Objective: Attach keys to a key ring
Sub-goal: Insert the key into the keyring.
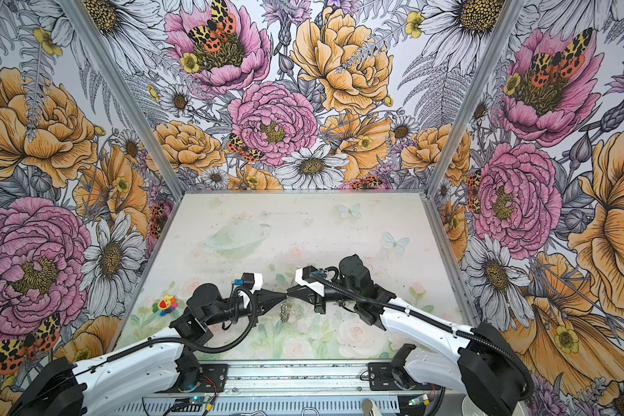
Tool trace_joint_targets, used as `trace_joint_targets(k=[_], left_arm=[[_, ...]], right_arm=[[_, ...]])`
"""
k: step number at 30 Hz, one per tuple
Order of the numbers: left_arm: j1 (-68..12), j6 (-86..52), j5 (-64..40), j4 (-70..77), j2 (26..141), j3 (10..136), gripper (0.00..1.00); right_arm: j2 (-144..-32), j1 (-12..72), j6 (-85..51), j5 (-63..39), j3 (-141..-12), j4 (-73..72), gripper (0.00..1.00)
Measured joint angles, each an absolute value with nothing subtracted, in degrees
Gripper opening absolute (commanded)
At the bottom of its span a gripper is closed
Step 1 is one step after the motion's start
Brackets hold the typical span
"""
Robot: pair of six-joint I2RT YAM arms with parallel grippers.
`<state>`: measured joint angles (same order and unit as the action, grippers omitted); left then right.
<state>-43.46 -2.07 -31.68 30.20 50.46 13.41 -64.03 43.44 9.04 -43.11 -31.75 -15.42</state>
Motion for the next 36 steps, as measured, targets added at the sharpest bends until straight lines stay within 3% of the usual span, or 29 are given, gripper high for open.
trace_joint_targets(k=[7,11,30,36], left_arm=[[-45.4,3.7,-30.0,21.0,52.2,17.2,0.0],[-45.5,5.7,-30.1,17.9,54.3,18.5,0.0],[-45.6,7.6,-32.9,15.6,56.0,19.6,0.0],[-45.6,7.7,-32.9,15.5,56.0,19.7,0.0]], right_arm=[[-60.6,43.2,18.0,-40.2,-35.0,-0.8,0.22],[-60.9,42.7,21.1,-40.1,-36.5,4.7,0.17],[-65.3,42.7,23.7,-40.3,-38.7,9.7,0.14],[-65.4,42.7,24.1,-40.8,-39.0,10.1,0.0]])
